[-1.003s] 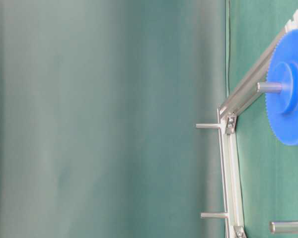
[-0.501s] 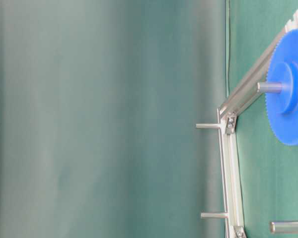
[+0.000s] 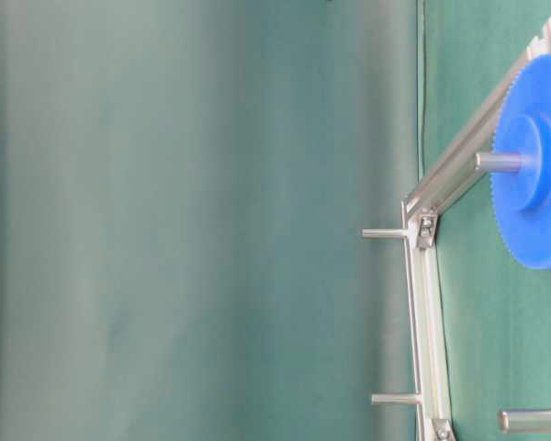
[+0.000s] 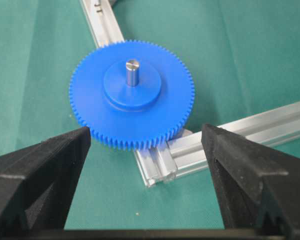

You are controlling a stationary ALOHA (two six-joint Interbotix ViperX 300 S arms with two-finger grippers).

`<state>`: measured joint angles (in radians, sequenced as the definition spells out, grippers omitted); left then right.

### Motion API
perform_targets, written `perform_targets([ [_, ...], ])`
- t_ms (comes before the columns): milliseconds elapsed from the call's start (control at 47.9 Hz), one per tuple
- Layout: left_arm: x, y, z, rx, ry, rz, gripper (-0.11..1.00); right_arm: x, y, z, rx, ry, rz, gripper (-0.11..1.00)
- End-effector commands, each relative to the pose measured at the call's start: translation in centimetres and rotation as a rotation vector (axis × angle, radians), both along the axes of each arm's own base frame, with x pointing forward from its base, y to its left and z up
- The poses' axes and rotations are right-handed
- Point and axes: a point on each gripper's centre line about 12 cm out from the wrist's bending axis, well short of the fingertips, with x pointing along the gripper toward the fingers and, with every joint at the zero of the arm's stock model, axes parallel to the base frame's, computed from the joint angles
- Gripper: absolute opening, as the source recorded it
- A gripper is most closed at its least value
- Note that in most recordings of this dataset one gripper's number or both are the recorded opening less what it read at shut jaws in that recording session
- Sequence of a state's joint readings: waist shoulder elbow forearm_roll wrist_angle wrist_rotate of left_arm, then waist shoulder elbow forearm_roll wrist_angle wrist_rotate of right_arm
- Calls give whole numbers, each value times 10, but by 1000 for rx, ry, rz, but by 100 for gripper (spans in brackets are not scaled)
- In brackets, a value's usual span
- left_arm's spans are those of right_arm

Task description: Find the location of the shaft and insert the gear.

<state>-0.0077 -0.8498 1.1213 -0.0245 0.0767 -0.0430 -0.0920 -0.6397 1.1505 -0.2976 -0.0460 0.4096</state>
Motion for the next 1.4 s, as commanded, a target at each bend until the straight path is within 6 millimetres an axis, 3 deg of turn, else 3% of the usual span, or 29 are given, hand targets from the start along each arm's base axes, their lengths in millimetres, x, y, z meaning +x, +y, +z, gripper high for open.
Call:
perform_targets([
  [0,3,-1,8,-2,-26,-2,97,2,-1,5,-4,-18,0,86],
  [543,3,1,9,-2,-28,5,97,4,-1,8,-1,-21,-4,86],
  [836,4,1,10,-3,-37,6,97,10,-1,20,-4,-48,-1,86],
  [1379,5,1,13,-3,-58,8,97,13,-2,15,-6,-6,-9,86],
])
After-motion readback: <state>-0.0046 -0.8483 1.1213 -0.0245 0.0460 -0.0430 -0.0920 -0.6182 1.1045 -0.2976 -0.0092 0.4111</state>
